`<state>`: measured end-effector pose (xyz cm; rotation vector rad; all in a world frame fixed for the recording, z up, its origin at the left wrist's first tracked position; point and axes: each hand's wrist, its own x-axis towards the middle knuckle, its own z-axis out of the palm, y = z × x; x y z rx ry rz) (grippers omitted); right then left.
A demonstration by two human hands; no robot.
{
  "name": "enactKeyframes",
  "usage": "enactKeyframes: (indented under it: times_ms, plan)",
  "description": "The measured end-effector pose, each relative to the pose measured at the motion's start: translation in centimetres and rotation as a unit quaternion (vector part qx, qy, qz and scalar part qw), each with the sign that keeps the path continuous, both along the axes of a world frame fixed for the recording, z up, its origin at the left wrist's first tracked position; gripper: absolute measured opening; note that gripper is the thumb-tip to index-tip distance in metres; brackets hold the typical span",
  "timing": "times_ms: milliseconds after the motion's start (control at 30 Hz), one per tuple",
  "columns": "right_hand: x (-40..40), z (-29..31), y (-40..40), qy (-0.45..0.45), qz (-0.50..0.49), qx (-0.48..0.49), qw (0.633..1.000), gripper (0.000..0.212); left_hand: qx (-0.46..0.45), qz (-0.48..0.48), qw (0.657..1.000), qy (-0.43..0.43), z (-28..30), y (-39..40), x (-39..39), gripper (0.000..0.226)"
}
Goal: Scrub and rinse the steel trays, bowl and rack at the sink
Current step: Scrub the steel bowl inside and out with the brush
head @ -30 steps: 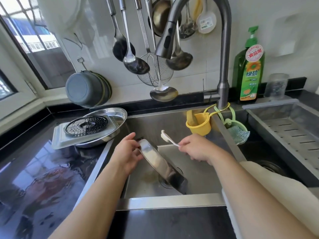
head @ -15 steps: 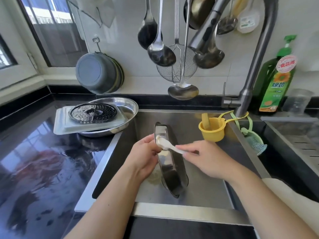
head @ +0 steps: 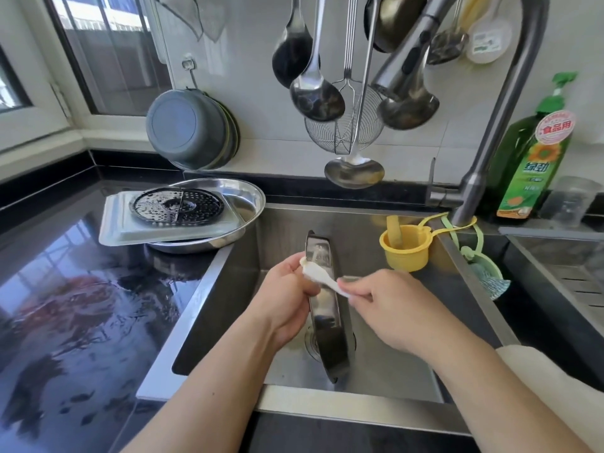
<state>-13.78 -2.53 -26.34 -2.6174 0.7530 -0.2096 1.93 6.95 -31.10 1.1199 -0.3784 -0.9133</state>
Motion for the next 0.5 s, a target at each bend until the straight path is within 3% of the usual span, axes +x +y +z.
enactKeyframes:
  times_ms: [233,367,500]
  plan:
    - [1.9,0.1,0.1,-0.025,-0.071,-0.094,0.993,0.040,0.001,-0.034,0.998,-0.044,0.3,-0.2,-1.6,0.069]
    - [1.0,0.6,0.9,0.018,-0.017,-0.040,0.999,0.039,0.014,-0.014,0.999,-0.029,0.2,-0.1,-1.3,0.054]
    - [0.9,0.6,0.2,-0.007,-0.062,-0.068,0.996,0.038,0.029,-0.005,0.999,-0.022,0.4,-0.1,-1.5,0.044]
